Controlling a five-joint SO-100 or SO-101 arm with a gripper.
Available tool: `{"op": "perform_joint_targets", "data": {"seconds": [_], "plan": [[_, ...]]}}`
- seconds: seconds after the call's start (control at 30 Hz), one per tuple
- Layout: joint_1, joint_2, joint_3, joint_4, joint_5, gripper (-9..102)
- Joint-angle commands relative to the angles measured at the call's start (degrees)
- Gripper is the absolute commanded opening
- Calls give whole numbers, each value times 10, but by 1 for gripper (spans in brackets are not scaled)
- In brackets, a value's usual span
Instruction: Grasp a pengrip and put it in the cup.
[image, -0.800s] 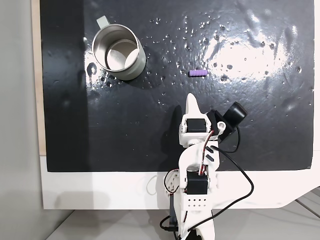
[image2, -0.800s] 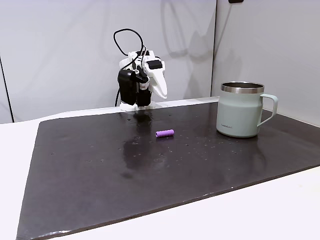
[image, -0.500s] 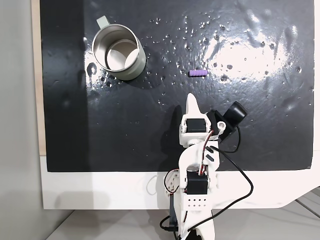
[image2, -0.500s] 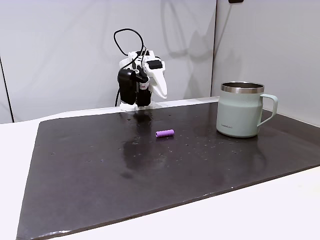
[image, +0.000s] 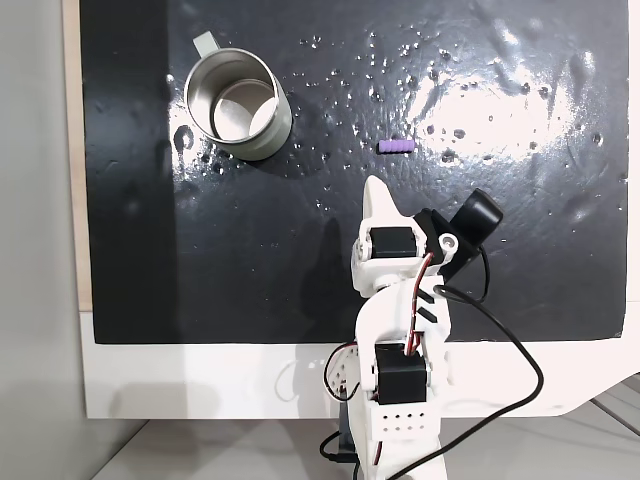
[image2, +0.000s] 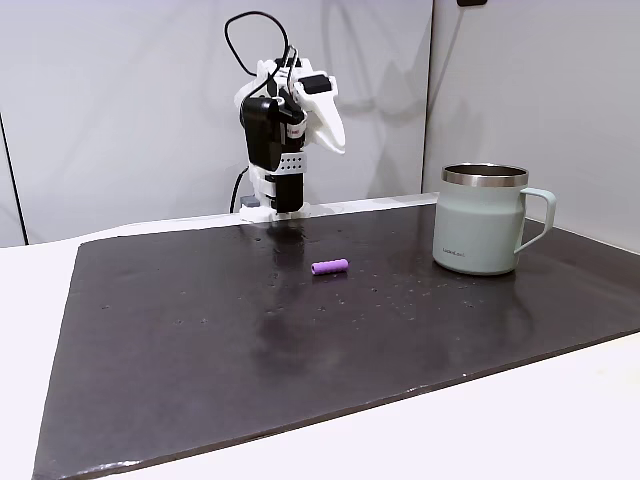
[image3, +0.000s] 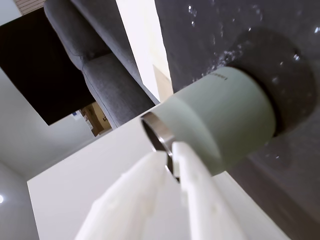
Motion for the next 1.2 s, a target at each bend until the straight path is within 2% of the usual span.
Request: {"op": "perform_joint_targets", "data": {"seconds": [0.0, 0.13, 0.4, 0.7, 0.9, 1.17], "plan": [[0, -102, -155, 25, 18, 0], [-4, -202, -265, 99, 16, 0], [12, -385, -418, 231, -4, 13], [53, -605, -610, 370, -14, 20], [79, -700, -661, 386, -13, 20], [84, -761, -660, 353, -32, 20]]}}
